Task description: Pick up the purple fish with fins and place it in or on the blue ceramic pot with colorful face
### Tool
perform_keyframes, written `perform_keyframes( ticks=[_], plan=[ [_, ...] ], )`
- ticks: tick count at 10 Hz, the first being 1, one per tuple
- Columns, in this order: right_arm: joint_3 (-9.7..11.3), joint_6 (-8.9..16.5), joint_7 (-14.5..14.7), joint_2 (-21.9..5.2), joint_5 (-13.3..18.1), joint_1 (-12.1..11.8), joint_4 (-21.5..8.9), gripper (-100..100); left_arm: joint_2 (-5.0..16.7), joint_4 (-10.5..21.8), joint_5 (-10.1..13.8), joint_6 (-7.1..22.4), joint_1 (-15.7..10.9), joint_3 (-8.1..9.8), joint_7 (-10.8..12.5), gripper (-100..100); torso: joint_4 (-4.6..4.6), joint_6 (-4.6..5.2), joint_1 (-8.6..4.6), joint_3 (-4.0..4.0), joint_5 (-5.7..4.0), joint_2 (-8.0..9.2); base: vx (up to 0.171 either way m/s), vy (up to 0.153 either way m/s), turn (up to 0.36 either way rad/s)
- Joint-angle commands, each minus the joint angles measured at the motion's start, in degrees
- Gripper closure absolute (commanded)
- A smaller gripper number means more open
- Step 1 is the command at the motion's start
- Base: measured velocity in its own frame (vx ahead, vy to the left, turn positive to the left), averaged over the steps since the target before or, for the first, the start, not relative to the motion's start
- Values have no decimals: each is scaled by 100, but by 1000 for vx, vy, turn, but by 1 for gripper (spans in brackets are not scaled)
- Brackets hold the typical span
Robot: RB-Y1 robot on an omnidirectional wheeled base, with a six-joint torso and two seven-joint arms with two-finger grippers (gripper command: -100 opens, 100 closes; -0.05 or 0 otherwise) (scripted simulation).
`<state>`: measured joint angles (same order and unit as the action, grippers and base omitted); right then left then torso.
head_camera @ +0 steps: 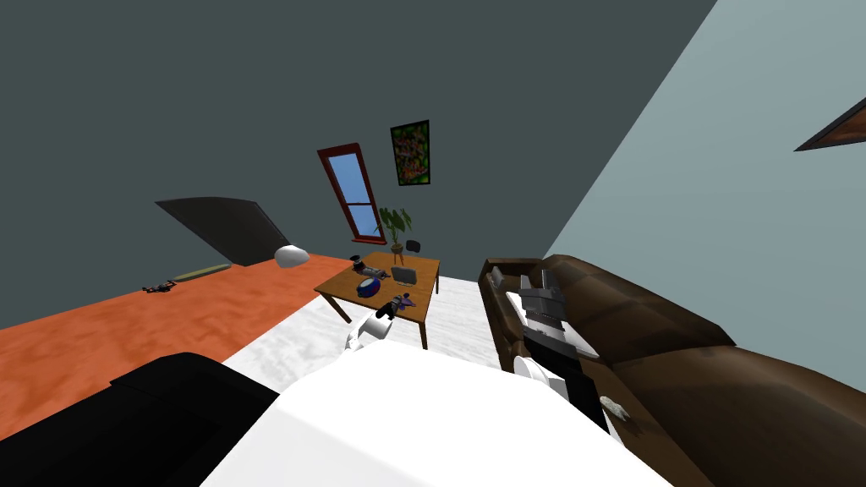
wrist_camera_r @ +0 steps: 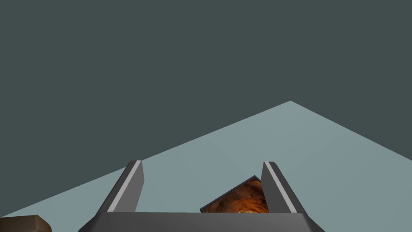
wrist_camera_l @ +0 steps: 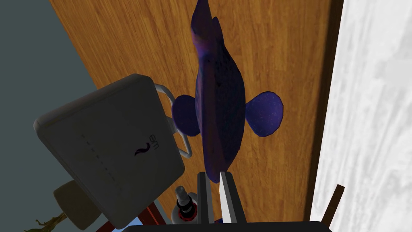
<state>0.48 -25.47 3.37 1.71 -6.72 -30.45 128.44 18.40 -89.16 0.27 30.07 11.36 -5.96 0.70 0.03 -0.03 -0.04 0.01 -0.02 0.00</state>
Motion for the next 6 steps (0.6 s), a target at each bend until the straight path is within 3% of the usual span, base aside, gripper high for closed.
perform_keyframes(
  ticks=[1, 2, 3, 5, 6],
  plan=[
    [0, 0, 0, 0, 0, 0, 0, 0, 0, 0, 0, 0, 0, 0, 0, 100, 0, 0, 0, 0, 0, 0, 0, 0, 0],
    [0, 0, 0, 0, 0, 0, 0, 0, 0, 1, 0, 1, 1, 0, 0, 0, 1, 0, -1, 1, -1, 1, 0, 0, 0],
    [0, 0, 0, 0, 0, 0, 0, 0, 34, -187, 11, 106, 66, -20, 9, 100, 2, 0, -1, 2, -1, 2, -24, -13, 17],
    [0, 0, 0, 0, 0, 1, 0, 0, 74, -388, 30, 234, 133, -40, 20, 100, 7, -1, -10, 14, -5, 23, -47, -13, 22],
    [0, 0, 0, 0, 0, 1, 0, 0, 61, -297, 25, 167, 110, -34, 16, 100, 9, -2, -9, 17, -6, 27, -19, -5, 6]
  ],
)
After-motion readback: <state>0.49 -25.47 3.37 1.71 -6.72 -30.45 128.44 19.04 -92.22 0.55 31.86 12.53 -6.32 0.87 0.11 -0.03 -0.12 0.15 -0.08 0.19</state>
